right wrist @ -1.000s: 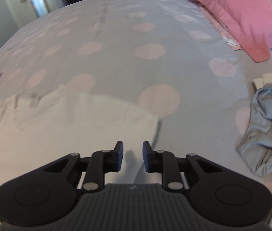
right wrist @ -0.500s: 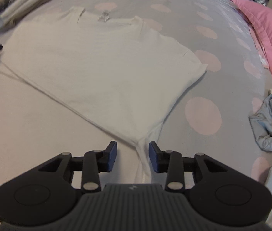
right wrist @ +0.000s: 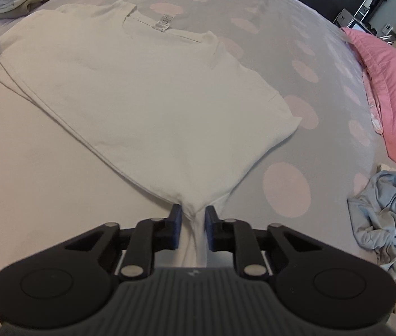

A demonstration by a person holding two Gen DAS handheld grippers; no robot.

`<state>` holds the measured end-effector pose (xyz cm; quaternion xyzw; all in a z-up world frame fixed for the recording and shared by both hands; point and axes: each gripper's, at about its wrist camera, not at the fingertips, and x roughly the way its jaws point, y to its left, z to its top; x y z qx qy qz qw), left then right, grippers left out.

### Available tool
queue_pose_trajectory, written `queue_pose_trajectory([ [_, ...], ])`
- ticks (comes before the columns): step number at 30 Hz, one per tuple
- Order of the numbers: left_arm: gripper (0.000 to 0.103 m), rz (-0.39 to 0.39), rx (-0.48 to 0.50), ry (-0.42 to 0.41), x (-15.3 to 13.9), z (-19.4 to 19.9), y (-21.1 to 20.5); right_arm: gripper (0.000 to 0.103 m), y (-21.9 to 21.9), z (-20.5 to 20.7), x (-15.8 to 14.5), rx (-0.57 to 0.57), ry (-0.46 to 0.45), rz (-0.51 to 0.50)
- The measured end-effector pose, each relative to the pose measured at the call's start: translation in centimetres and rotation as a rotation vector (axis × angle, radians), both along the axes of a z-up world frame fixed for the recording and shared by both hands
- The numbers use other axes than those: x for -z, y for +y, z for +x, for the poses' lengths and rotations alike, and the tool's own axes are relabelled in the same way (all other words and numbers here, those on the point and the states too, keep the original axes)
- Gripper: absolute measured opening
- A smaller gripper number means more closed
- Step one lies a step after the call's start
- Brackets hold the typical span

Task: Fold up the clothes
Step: 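Grasp the white shirt hem with both tools and pull it taut, then pinch the hem with the right tool, pull it straight, release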

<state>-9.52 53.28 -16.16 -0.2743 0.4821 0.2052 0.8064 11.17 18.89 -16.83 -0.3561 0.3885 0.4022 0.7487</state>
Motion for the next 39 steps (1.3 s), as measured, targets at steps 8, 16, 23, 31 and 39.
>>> queue_pose_trajectory([
  [8, 0.002, -0.032, 0.044, 0.050, 0.4, 0.1, -1.9, 0.007, -2.1, 2.3, 0.2, 0.147, 0.041, -0.029],
  [16, 0.003, -0.024, 0.057, 0.072, 1.2, 0.1, -1.9, 0.013, -3.7, 4.8, 0.6, 0.234, 0.248, 0.034],
  [23, 0.020, 0.011, 0.065, -0.034, -1.0, 0.2, 0.1, 0.038, -4.8, 6.3, -3.0, 0.277, 0.333, 0.148],
  [31, 0.020, 0.093, 0.030, -0.051, -0.8, 4.1, 2.7, 0.040, -2.5, 12.8, -3.1, 0.427, 0.301, 0.311],
  [39, 0.012, 0.079, 0.049, -0.067, 1.9, 6.2, 3.4, 0.040, 1.5, 18.4, -0.4, 0.504, 0.288, 0.341],
])
